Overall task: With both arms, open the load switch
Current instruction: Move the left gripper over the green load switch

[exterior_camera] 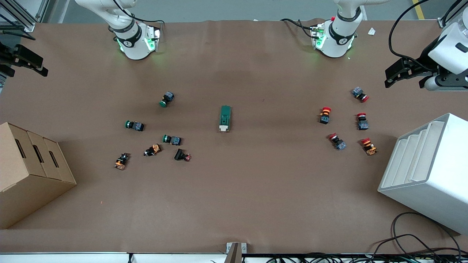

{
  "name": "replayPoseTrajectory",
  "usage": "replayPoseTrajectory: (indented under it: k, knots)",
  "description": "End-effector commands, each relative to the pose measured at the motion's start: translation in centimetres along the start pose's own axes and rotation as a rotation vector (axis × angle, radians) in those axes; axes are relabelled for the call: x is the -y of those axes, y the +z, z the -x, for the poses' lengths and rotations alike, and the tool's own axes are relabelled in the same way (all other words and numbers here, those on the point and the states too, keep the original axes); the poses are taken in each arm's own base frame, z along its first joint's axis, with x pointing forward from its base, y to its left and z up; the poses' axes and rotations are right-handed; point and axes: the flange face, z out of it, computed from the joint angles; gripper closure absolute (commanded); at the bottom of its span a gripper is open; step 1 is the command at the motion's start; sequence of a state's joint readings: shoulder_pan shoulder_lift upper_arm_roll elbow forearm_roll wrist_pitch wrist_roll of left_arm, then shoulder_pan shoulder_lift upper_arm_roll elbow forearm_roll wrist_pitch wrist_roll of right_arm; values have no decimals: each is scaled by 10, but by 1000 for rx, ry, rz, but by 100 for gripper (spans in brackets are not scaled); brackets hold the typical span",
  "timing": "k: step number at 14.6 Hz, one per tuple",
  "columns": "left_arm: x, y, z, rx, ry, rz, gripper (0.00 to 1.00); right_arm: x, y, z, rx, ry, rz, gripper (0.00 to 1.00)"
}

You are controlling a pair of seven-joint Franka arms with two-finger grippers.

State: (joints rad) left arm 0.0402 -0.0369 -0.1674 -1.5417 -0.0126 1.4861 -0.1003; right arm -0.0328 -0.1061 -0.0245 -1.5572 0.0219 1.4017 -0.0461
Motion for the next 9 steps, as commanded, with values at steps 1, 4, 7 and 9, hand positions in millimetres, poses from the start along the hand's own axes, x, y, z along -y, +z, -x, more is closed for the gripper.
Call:
replayPoseTrajectory:
  k: [1,4,7,9]
  knots:
    - [-2,-4,-2,-4,-4,-19,0,1,-1,0,1,-13,-26,0]
    - [-9,-6,-1,-8,2,-15,0,0,0,-1,4,-14,-31,0]
    - [-51,-5,6,-7,75,-9,0,0,-1,-1,1,-14,-31,0]
    - [-93,0,12,-4,68,-10,0,-5,-3,-2,-12,0,-31,0]
